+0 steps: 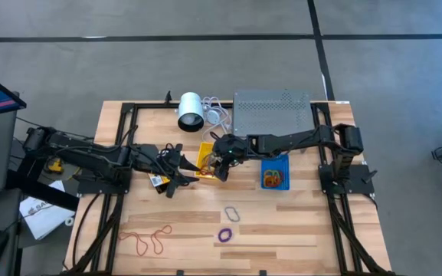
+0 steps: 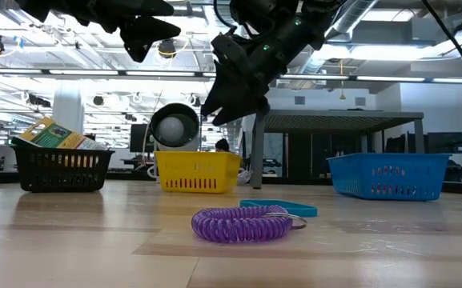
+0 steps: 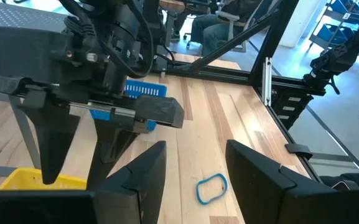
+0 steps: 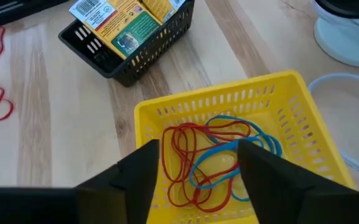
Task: Pick & Place Office Desk Supplies
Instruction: Put the bottom blue rubber band into the yellow basket, then put the blue rubber band into the yellow basket
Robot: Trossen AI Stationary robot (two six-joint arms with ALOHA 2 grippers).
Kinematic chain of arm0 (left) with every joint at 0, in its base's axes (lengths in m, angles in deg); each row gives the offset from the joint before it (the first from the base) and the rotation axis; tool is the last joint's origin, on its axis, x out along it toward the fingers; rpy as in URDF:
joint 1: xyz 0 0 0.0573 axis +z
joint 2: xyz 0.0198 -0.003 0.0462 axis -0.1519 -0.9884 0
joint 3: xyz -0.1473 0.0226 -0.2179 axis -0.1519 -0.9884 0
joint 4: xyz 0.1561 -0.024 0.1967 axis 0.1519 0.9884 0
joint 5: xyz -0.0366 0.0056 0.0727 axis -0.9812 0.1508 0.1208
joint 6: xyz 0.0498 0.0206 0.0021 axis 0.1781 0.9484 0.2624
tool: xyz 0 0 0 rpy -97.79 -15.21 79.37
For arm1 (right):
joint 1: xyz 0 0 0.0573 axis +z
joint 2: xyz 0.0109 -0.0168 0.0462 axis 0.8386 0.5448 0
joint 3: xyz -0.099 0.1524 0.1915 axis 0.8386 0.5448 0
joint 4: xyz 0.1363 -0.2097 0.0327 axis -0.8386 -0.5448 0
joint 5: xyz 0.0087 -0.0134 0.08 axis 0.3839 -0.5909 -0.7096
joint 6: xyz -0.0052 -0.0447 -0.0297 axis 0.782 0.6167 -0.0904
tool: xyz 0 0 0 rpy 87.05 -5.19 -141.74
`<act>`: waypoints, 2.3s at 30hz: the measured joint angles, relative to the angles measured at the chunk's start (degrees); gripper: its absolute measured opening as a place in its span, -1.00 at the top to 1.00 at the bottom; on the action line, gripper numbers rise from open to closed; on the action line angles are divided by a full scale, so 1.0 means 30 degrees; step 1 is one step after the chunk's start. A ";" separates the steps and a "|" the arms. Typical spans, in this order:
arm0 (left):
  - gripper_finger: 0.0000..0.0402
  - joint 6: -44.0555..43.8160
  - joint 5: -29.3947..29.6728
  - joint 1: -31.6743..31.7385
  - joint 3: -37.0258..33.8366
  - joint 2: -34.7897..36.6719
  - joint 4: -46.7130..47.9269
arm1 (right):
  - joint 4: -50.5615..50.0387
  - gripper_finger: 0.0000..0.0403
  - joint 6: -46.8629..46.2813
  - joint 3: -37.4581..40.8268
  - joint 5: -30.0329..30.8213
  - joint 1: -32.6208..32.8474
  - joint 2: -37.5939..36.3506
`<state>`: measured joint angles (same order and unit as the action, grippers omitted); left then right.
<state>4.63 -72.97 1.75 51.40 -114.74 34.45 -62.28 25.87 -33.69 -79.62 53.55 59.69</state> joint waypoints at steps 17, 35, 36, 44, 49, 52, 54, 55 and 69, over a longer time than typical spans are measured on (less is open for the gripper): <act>0.19 -0.0001 -0.0240 0.0000 0.0000 0.0007 0.0288 | -1.0035 0.16 -0.2506 -0.1137 -0.0124 0.2837 -0.5174; 0.19 0.1285 -0.1243 -0.0454 0.3256 -0.5876 0.0394 | -1.5251 0.34 -0.9542 -0.1112 0.2759 0.8338 -0.7256; 0.19 0.1504 -0.1435 -0.0565 0.3635 -0.6307 0.0811 | -1.5249 0.34 -0.9743 -0.1118 0.2933 0.8546 -0.7238; 0.19 0.5799 -0.1533 -0.2221 0.4699 -0.9155 0.1936 | -1.4965 0.34 -1.0767 -0.0514 0.3540 0.9557 -0.7188; 0.19 0.8588 -0.0210 -0.3326 0.4707 -1.1212 0.1106 | -1.3648 0.34 -1.0837 0.0328 0.3841 0.9678 -0.7166; 0.19 0.9002 0.0348 -0.3488 0.4707 -1.2121 -0.0017 | -1.2882 0.34 -1.0726 0.0514 0.4022 0.9658 -0.7173; 0.19 0.9020 0.0345 -0.3437 0.5004 -1.2632 -0.0304 | -1.2508 0.34 -1.0518 0.0667 0.4036 0.9637 -0.7180; 0.19 0.9020 0.0352 -0.3403 0.5212 -1.2840 -0.0268 | -1.2426 0.34 -1.0461 0.0685 0.4036 0.9637 -0.7180; 0.19 1.0259 -0.1942 -0.3286 0.9692 -1.6565 0.3874 | -1.2101 0.34 -0.9965 0.0685 0.4175 0.9793 -0.7188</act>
<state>35.41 -78.79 -8.10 80.47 -164.44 46.07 -98.58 -4.03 -31.64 -67.10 82.93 38.12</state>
